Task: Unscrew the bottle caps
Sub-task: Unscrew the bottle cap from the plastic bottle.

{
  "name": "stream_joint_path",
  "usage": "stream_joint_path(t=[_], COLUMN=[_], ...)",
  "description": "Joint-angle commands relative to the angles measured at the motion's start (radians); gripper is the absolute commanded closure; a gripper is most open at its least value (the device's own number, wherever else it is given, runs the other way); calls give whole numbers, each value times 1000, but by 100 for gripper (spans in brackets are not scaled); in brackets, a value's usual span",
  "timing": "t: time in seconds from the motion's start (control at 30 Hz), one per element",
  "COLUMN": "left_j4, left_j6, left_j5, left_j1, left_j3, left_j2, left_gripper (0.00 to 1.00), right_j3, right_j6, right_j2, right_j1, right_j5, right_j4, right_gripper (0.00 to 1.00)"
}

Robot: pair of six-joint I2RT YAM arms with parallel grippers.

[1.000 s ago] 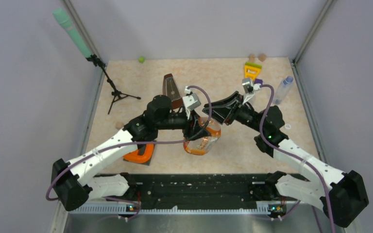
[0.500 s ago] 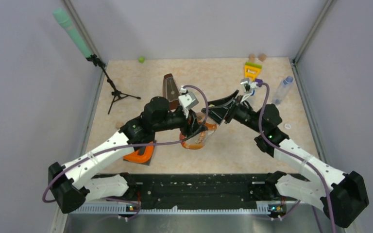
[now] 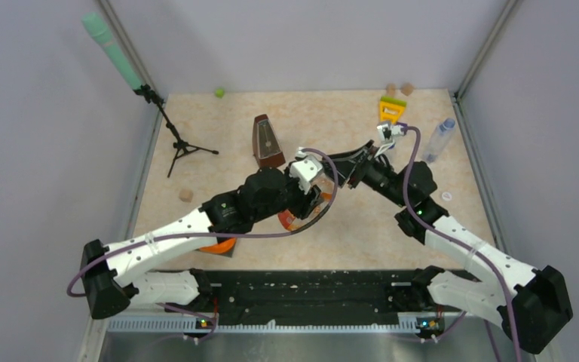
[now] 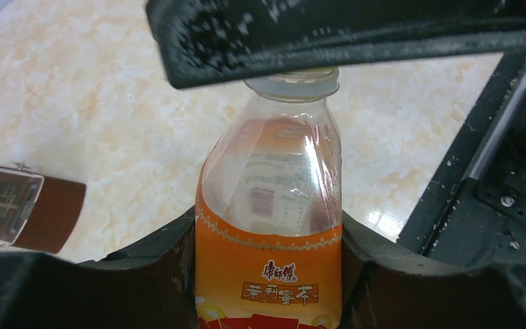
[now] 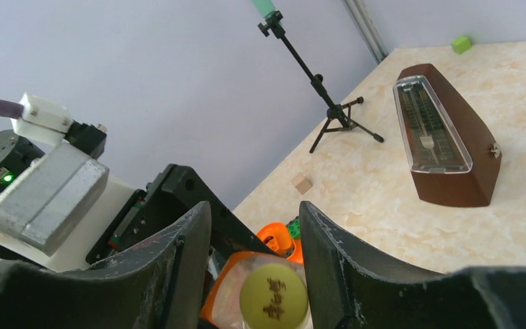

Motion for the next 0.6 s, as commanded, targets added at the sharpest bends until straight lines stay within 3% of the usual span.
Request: stream_joint_path(t=[0.0,0.17,0.57], left_j4=[64,78,93], left_j6=[-12,-19,-13], left_j5=[-114,-120,-64], left_j1=[-1,-1,-1], left_j3=[38,30,21], left_j2=[-27,-28,-38], left_gripper=[100,100,100], right_j3=[22,34,32], right_j6=[18,2,-5], right_j2=[5,5,15], right_j1=[6,6,6], right_j5=[-2,1,-5], right_j4=[25,-18,-21], right_gripper=[51,52,88])
